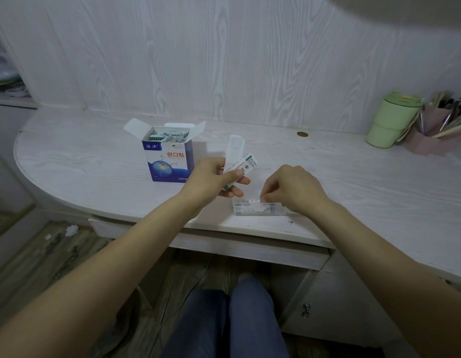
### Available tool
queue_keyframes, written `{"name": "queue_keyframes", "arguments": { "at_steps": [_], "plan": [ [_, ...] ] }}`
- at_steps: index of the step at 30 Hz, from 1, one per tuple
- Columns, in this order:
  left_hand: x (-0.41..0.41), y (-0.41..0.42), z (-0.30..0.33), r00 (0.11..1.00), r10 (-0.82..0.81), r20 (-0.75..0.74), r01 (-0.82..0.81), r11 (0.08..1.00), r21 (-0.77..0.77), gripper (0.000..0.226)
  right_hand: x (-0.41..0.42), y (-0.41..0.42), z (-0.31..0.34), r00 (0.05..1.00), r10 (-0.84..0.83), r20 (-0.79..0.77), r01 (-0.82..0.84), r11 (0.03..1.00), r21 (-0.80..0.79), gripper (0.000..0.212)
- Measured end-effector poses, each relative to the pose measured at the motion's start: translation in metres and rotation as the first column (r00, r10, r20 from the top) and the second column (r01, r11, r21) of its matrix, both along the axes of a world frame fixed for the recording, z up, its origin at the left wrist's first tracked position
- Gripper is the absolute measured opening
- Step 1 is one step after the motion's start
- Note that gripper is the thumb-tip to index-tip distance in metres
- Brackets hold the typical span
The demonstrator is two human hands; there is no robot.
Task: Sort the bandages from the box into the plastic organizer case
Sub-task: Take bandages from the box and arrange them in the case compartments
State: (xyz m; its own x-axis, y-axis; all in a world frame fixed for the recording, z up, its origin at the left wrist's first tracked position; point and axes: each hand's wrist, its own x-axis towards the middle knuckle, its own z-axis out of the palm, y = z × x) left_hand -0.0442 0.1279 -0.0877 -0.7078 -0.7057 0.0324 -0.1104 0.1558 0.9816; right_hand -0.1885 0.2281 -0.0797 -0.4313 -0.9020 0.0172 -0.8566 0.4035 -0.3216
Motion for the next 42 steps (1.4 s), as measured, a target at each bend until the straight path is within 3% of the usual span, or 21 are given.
{"name": "queue_keyframes", "arguments": {
  "at_steps": [5, 7, 9, 11, 16, 21, 23, 26, 30, 34, 38, 42],
  "plan": [
    [0.0, 0.001, 0.001, 1.0, -0.012, 0.003, 0.012, 1.0, -0.001, 0.01, -0.002, 0.001, 0.0, 0.999, 0.05, -0.017, -0.05, 0.999, 0.009, 0.005],
    [0.0, 0.0, 0.0, 1.0, -0.014, 0.003, 0.014, 1.0, 0.002, 0.012, -0.006, 0.003, 0.002, 0.984, 0.074, 0.159, -0.055, 0.991, -0.12, 0.005],
    [0.0, -0.001, -0.001, 1.0, -0.024, 0.015, 0.024, 1.0, -0.011, 0.017, -0.009, 0.009, 0.009, 0.884, 0.117, 0.453, 0.024, 0.955, -0.294, 0.012],
    [0.0, 0.0, -0.001, 0.997, -0.062, 0.055, 0.064, 0.997, -0.037, 0.021, -0.009, 0.012, 0.015, 0.778, 0.157, 0.608, 0.085, 0.933, -0.349, 0.022],
    [-0.005, 0.006, 0.001, 0.976, -0.169, 0.134, 0.186, 0.975, -0.124, 0.027, -0.004, 0.008, 0.011, 0.779, 0.166, 0.605, 0.104, 0.917, -0.385, 0.02],
    [-0.008, 0.003, 0.002, 0.982, -0.023, 0.189, 0.08, 0.95, -0.303, 0.038, -0.01, 0.009, 0.007, 0.773, 0.123, 0.622, 0.179, 0.899, -0.4, 0.007],
    [-0.006, 0.0, 0.001, 0.98, -0.023, 0.196, 0.08, 0.954, -0.288, 0.035, -0.009, 0.01, 0.007, 0.723, 0.136, 0.677, 0.174, 0.913, -0.369, 0.006],
    [-0.004, 0.002, -0.001, 0.974, -0.147, 0.174, 0.183, 0.96, -0.21, 0.03, -0.005, 0.009, 0.005, 0.66, 0.132, 0.74, 0.23, 0.902, -0.366, 0.012],
    [-0.005, 0.005, -0.001, 0.981, -0.164, 0.105, 0.181, 0.967, -0.181, 0.024, -0.002, 0.005, 0.002, 0.686, 0.117, 0.718, 0.232, 0.9, -0.368, 0.012],
    [-0.003, -0.003, -0.006, 0.998, 0.026, 0.05, -0.015, 0.981, -0.193, 0.03, -0.005, 0.005, 0.003, 0.731, 0.048, 0.681, 0.253, 0.908, -0.335, 0.007],
    [0.002, -0.016, -0.005, 0.967, 0.248, -0.061, -0.254, 0.96, -0.117, 0.035, -0.008, 0.008, 0.002, 0.885, -0.071, 0.461, 0.191, 0.956, -0.22, 0.01],
    [0.005, -0.018, 0.0, 0.974, 0.219, -0.053, -0.224, 0.967, -0.123, 0.034, -0.002, 0.004, 0.001, 0.944, -0.056, 0.325, 0.104, 0.986, -0.131, 0.012]
  ]
}}
